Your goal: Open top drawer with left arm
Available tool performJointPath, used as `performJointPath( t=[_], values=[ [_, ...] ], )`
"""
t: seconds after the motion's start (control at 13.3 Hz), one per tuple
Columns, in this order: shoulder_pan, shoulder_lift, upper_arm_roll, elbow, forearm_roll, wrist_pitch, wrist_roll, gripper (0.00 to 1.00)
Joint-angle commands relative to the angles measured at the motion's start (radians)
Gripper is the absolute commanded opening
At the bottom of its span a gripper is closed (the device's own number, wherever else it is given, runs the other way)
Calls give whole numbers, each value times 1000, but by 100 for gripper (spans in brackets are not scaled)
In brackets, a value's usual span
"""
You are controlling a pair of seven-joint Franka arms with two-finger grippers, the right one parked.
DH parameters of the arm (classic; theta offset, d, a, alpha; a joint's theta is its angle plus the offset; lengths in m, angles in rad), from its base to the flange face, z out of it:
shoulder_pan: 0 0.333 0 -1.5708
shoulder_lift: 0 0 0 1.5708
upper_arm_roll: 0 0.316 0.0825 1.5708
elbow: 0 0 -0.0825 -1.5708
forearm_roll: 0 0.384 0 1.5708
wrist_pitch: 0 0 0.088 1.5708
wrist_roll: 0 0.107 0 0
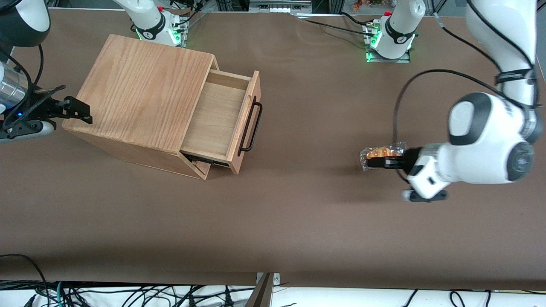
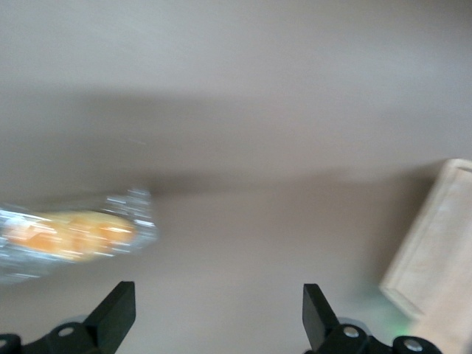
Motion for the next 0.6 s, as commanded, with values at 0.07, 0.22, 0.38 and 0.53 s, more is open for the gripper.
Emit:
performJointPath(
  t=[0.07,0.22,0.38,0.53],
  values=[
    [80,-11,-17,-19,155,-8,162,100],
    [116,-17,-16,-11,224,-34,210,100],
    [155,-73,-16,-40,258,-31,218,100],
    [127,-205,38,-147,290,-10,217,100]
  ],
)
